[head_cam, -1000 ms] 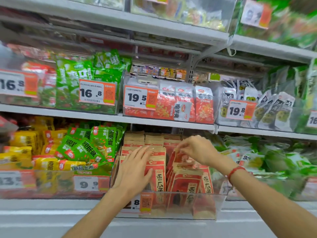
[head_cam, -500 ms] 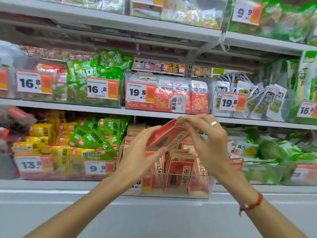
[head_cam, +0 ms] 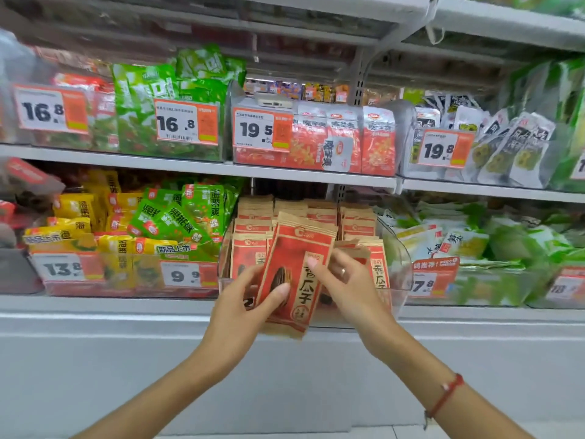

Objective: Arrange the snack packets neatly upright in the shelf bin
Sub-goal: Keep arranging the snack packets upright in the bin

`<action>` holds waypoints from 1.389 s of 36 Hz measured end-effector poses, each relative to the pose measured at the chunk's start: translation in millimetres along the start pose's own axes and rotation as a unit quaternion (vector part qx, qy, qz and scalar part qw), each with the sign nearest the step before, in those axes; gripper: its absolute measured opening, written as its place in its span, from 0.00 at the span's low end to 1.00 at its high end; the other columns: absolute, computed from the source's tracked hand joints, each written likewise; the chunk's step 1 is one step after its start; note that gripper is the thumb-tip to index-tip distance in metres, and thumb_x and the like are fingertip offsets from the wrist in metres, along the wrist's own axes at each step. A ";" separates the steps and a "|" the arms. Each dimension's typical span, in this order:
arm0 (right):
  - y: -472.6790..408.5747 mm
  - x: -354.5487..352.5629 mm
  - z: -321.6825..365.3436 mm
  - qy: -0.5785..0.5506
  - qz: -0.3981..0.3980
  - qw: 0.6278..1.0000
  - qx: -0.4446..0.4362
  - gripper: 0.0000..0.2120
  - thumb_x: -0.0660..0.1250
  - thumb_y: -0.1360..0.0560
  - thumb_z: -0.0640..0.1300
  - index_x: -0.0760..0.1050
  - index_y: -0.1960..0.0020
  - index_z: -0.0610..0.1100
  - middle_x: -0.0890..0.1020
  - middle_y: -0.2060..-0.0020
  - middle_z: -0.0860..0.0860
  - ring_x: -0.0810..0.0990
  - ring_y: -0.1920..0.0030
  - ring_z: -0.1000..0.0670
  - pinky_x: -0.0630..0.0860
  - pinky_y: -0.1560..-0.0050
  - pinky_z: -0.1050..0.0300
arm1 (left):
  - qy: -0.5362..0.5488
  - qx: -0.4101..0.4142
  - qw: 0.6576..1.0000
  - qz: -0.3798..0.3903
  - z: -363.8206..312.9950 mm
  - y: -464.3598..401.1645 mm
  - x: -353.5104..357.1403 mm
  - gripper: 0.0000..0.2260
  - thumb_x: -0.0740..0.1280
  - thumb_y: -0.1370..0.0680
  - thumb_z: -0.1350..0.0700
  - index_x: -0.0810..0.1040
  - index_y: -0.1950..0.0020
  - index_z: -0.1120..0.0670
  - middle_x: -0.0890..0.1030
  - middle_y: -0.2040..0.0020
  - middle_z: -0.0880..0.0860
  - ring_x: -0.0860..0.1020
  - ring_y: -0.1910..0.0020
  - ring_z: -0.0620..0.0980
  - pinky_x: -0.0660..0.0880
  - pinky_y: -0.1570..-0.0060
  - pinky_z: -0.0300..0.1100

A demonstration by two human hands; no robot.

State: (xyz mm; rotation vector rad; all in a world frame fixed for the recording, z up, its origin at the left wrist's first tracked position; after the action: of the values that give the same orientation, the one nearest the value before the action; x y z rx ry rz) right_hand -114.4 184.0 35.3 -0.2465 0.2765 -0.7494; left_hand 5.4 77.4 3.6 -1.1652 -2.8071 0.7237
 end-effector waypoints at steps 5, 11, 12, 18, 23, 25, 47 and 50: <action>0.3 -0.6 -2.5 0.000 -0.005 1.000 -0.028 0.05 0.70 0.25 0.45 0.80 0.50 0.52 0.85 0.56 0.61 0.83 0.53 0.62 0.78 0.58 0.68 | 0.058 -0.080 0.993 0.065 11.5 4.9 0.8 0.17 0.67 0.28 0.47 0.78 0.40 0.47 0.84 0.47 0.42 0.81 0.46 0.40 0.76 0.51 0.31; -1.7 -0.7 -2.2 0.031 0.034 0.999 -0.011 0.08 0.70 0.28 0.50 0.80 0.48 0.53 0.85 0.55 0.61 0.83 0.52 0.61 0.79 0.54 0.66 | 0.085 -0.105 0.988 0.075 9.4 7.3 -3.6 0.11 0.65 0.22 0.54 0.77 0.40 0.45 0.84 0.48 0.42 0.82 0.49 0.40 0.76 0.58 0.30; -2.1 -1.5 -1.5 0.034 0.040 0.999 -0.006 0.10 0.69 0.27 0.52 0.80 0.47 0.53 0.85 0.54 0.60 0.82 0.51 0.61 0.79 0.53 0.66 | 0.084 -0.104 0.988 0.077 8.6 7.8 -3.9 0.11 0.65 0.22 0.55 0.77 0.40 0.45 0.84 0.48 0.42 0.82 0.50 0.40 0.76 0.58 0.30; -4.0 -9.2 2.0 0.008 -0.019 0.999 -0.026 0.03 0.68 0.25 0.48 0.80 0.53 0.50 0.85 0.58 0.59 0.83 0.55 0.60 0.78 0.57 0.68 | 0.081 -0.122 0.984 0.104 10.9 10.1 -5.6 0.11 0.64 0.21 0.57 0.77 0.39 0.47 0.84 0.47 0.43 0.82 0.48 0.42 0.78 0.57 0.33; -2.6 -8.7 -0.2 -0.010 -0.033 0.999 -0.012 0.05 0.70 0.26 0.47 0.82 0.52 0.47 0.86 0.59 0.57 0.84 0.57 0.59 0.77 0.59 0.68 | 0.088 -0.133 0.982 0.102 12.1 10.0 -7.5 0.10 0.65 0.21 0.56 0.78 0.41 0.48 0.85 0.48 0.45 0.83 0.50 0.42 0.77 0.60 0.32; -3.1 -7.0 -1.1 0.005 -0.008 1.000 0.005 0.07 0.70 0.27 0.50 0.81 0.49 0.50 0.86 0.57 0.57 0.83 0.56 0.59 0.78 0.57 0.66 | 0.095 -0.130 0.984 0.074 11.3 8.6 -10.4 0.09 0.65 0.21 0.56 0.79 0.42 0.49 0.85 0.51 0.44 0.83 0.52 0.40 0.76 0.62 0.30; 23.1 36.3 6.7 0.334 0.024 0.932 -0.137 0.39 0.74 0.34 0.58 0.57 0.29 0.56 0.70 0.39 0.61 0.72 0.42 0.63 0.74 0.47 0.66 | 0.177 -0.142 0.965 -0.135 -3.8 8.6 -15.1 0.16 0.71 0.26 0.52 0.76 0.41 0.53 0.82 0.46 0.49 0.83 0.55 0.39 0.79 0.65 0.35; 17.1 25.7 5.1 0.199 0.062 0.978 -0.019 0.32 0.77 0.34 0.54 0.64 0.36 0.58 0.72 0.48 0.67 0.73 0.49 0.70 0.71 0.47 0.68 | 0.162 -0.131 0.975 -0.082 -8.2 5.9 -19.6 0.23 0.72 0.33 0.43 0.78 0.42 0.51 0.82 0.44 0.49 0.82 0.47 0.42 0.81 0.54 0.39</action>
State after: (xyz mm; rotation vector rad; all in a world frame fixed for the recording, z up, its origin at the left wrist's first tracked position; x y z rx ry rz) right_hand -83.9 178.8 30.5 -0.1105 0.6807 -0.6665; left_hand 25.0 71.2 11.5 -0.9579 -2.7271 0.1374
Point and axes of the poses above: each hand's wrist, its own y-axis away from the middle knuckle, its own x-axis out of the palm, z = x × y, the point moved 5 cm from there along -y, towards the middle knuckle
